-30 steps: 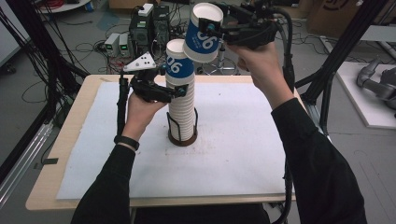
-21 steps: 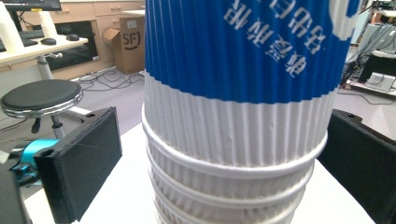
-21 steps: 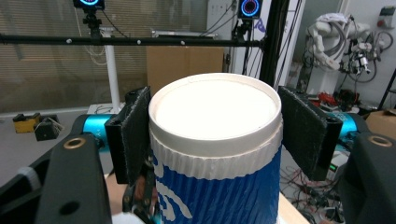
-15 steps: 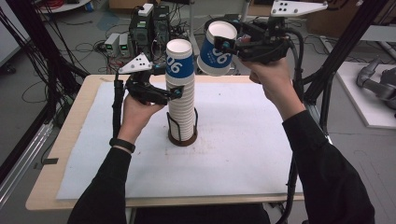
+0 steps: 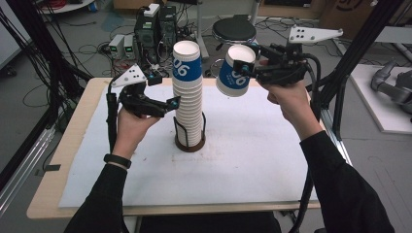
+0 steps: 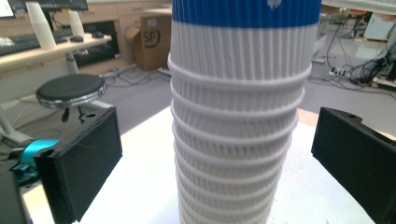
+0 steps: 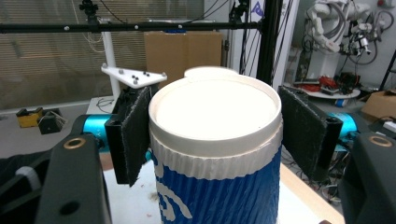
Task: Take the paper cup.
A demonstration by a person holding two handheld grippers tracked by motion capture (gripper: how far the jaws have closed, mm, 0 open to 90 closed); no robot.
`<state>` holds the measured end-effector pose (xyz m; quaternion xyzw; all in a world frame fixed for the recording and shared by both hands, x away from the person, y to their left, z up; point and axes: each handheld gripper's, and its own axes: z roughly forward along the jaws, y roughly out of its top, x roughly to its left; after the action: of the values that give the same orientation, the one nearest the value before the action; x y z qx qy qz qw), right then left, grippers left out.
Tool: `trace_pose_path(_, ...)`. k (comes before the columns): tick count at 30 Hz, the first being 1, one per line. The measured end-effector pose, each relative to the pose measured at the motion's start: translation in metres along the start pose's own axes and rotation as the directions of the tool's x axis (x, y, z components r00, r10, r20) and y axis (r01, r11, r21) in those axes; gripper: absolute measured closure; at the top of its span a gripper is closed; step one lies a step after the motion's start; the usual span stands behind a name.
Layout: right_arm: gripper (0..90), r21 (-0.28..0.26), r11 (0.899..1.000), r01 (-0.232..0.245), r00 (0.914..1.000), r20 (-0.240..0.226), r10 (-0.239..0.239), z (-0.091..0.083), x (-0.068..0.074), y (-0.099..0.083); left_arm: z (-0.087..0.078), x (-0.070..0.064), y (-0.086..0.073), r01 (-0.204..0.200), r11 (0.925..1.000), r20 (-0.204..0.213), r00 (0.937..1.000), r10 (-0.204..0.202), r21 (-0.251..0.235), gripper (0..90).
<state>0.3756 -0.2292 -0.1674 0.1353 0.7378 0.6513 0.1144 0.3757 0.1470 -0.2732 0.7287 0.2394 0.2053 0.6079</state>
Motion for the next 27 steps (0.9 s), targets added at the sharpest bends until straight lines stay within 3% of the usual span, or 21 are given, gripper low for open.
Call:
trace_pose_path(11,30.2,0.022,1.000,-0.019,0.9998,-0.006,0.019,-0.009,0.004,-0.029,-0.013,-0.020,-0.008,-0.030,0.9995,0.025,0.9992,0.030,-0.014,1.7)
trace_pose_path(18,30.2,0.029,0.999,-0.023,0.9997,-0.004,0.024,-0.014,0.010,-0.050,-0.019,-0.037,-0.016,-0.034,0.9991,0.072,0.9968,0.036,-0.023,1.7)
trace_pose_path(27,30.2,0.048,0.998,-0.048,0.9988,-0.006,0.048,-0.017,0.011,-0.074,-0.017,-0.047,-0.027,-0.038,0.9992,0.124,0.9915,0.040,-0.014,2.1)
